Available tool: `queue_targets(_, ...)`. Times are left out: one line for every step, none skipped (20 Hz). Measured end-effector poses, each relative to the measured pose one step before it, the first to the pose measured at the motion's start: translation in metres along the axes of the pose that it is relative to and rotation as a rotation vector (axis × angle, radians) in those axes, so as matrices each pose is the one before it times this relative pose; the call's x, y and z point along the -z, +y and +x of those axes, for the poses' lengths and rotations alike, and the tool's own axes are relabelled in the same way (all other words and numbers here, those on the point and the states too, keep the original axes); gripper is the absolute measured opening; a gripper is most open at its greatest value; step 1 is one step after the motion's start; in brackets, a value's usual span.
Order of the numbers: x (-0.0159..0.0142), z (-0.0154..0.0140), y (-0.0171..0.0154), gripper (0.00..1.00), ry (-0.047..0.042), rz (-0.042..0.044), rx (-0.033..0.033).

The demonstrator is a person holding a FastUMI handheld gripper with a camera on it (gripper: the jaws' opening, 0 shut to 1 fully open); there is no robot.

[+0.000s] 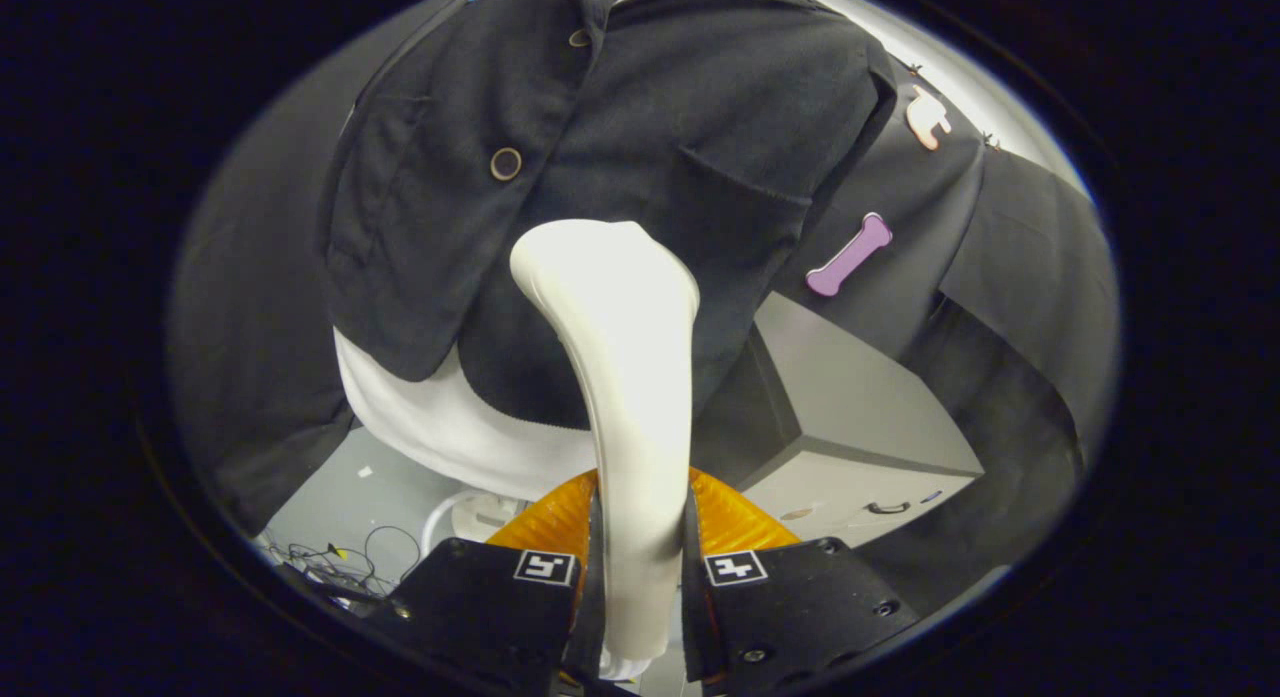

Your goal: Iron the clothes twice with a garment steamer, once on the left side and once on the right side.

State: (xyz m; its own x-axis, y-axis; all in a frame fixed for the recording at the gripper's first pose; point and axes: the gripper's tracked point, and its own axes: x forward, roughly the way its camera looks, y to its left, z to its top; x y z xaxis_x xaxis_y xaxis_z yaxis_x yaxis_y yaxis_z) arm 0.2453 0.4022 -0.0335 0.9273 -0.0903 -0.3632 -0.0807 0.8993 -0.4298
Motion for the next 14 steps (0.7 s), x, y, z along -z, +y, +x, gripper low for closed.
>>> queue_targets(0.00482,0.0036,0.00069,0.34,0.00811,0.00165,-0.00597)
queue_targets(0.00639,0.00492,0.00099,0.34,0.01156,-0.00113,-0.01)
queue_targets(0.0058,0.00274,0.00056,0.34,0.01246,0.00375,-0.01307)
queue_targets(0.00742,0.00399,0.00143,0.34,0.01388,0.00201,-0.01519)
queue_targets(0.00787,0.0031,0.00018,0.34,0.01696,0.00328,-0.01232)
queue_targets(0.00554,0.00231,-0.0005,0.34,0.01015,0.00512,-0.01195)
queue_targets(0.00309,0.00184,-0.00265,0.34,0.00835,0.0017,-0.00616)
queue_targets(0.00223,0.0,0.00103,0.34,0.0023,0.00742,-0.01243)
queue_targets(0.00231,-0.0005,-0.00078,0.34,0.00211,0.00273,-0.00738)
queue_targets(0.00039,-0.00017,-0.00106,0.34,-0.00361,0.0037,-0.01021)
queue_targets(-0.00247,-0.00078,0.00206,0.34,-0.00565,0.00554,-0.01205)
queue_targets(-0.00097,-0.0008,0.00231,0.34,-0.00612,0.00949,-0.01436)
queue_targets(-0.00268,-0.00214,0.00031,0.34,-0.0117,0.01213,-0.01378)
queue_targets(-0.0022,-0.0012,-0.00206,0.34,-0.00972,0.00959,-0.00691)
